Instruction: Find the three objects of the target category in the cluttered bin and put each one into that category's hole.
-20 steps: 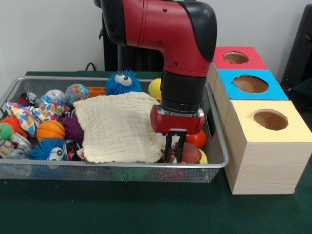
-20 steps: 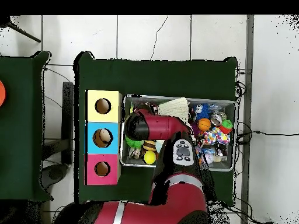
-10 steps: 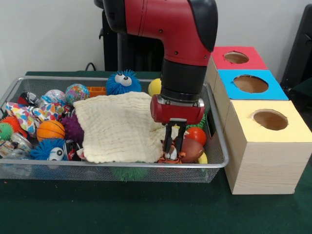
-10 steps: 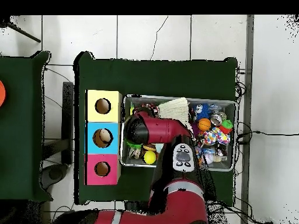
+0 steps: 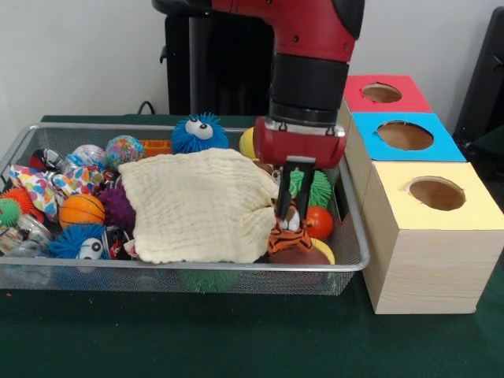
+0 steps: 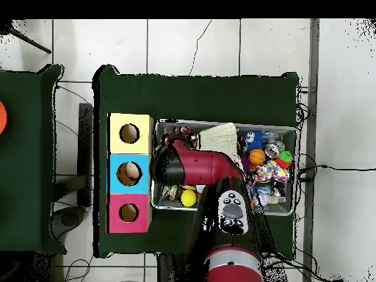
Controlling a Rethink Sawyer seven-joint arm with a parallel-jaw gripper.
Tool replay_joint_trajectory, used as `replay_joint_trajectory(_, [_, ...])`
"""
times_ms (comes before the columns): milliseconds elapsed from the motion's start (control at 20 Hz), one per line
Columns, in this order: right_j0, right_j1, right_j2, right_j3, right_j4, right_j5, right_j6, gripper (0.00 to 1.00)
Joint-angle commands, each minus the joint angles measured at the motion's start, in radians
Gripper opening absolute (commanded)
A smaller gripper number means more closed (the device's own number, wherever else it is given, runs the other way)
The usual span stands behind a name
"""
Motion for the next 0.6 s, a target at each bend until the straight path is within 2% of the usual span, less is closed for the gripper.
replay_joint_trajectory(50, [0.010, -0.092, 0.077, 0.076, 0.035, 0.085, 0.161, 0.00])
replay_joint_trajectory(250, [0.046, -0.100, 0.032, 0.071, 0.022, 0.048, 0.175, 0.00])
replay_joint_trajectory(350, [0.071, -0.099, 0.004, 0.061, 0.029, 0.066, 0.185, 0.00])
replay_joint_trajectory(600, [0.072, -0.150, 0.037, 0.128, 0.064, 0.127, 0.195, 0.00])
